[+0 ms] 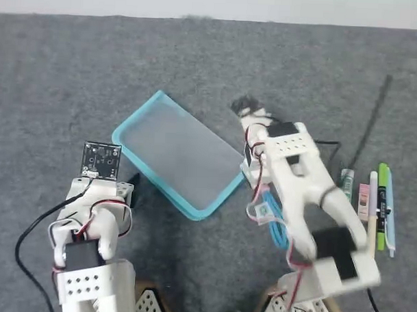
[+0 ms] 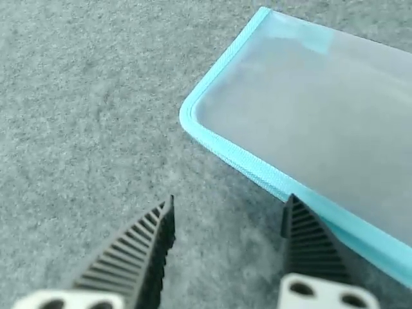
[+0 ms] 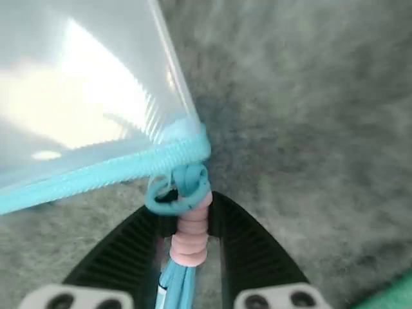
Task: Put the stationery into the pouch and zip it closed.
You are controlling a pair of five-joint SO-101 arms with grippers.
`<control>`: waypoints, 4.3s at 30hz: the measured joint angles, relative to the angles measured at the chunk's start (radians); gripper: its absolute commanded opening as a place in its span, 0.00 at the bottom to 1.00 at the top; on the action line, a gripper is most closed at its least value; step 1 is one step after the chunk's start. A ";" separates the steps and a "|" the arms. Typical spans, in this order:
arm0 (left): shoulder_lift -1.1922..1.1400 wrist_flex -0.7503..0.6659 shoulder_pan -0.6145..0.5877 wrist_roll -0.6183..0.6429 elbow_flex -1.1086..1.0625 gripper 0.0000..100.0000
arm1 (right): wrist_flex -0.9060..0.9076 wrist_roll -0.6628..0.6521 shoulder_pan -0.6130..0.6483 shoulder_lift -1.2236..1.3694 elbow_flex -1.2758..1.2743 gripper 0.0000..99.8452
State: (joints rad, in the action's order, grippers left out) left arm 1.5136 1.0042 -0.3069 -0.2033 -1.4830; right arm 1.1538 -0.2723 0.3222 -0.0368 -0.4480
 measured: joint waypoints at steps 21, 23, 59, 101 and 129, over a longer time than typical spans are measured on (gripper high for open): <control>-0.425 0.072 0.095 0.023 0.465 0.25 | -0.069 0.068 0.025 -0.756 -0.319 0.01; -0.446 0.044 0.106 0.054 0.465 0.25 | -0.057 0.068 0.032 -0.756 -0.293 0.01; -0.701 -0.298 0.434 0.236 0.348 0.25 | -0.084 -0.023 0.341 -0.795 -0.526 0.01; -0.052 0.049 0.417 -0.015 0.132 0.34 | 0.101 -0.008 0.347 -0.374 0.063 0.01; -0.052 -0.095 0.272 -0.002 0.089 0.33 | 0.250 -0.023 0.437 -0.486 0.034 0.01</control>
State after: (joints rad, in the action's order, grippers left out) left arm 1.4615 0.9091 -0.0353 -0.2048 -1.3940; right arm 1.4039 -0.2954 0.7595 -0.5232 -0.4143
